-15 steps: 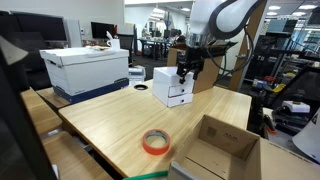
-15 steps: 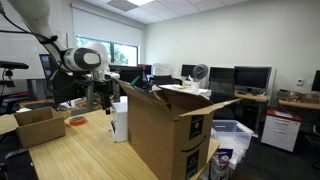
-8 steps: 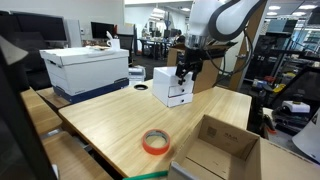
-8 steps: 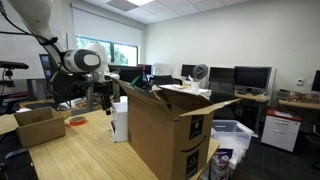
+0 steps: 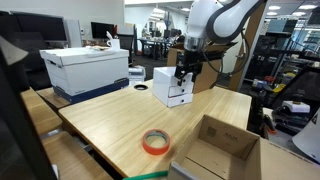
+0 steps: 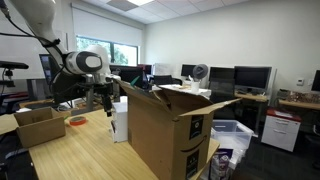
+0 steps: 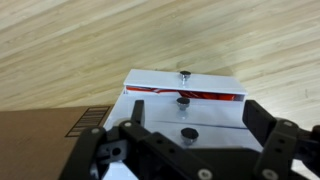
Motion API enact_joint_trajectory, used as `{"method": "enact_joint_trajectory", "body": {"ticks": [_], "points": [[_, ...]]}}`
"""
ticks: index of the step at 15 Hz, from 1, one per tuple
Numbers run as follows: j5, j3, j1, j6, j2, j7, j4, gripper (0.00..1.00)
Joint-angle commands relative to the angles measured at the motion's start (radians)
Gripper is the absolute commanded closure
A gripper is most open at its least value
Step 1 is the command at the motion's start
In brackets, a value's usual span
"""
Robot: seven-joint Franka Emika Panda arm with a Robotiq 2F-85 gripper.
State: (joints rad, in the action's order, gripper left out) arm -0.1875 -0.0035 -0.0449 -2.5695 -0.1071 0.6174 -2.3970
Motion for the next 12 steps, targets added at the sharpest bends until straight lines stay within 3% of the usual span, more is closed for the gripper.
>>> {"method": "enact_joint_trajectory", "body": {"ticks": [1, 6, 8, 12], "points": [[-0.042, -0.017, -0.018, -0.008, -0.022, 0.058, 0.020, 0.00], [-0.071, -0.027, -0.027, -0.010, -0.029, 0.092, 0.032, 0.00], [-0.074, -0.030, -0.030, -0.010, -0.029, 0.098, 0.032, 0.26], [-0.074, -0.033, -0.032, -0.009, -0.025, 0.105, 0.028, 0.55]]}}
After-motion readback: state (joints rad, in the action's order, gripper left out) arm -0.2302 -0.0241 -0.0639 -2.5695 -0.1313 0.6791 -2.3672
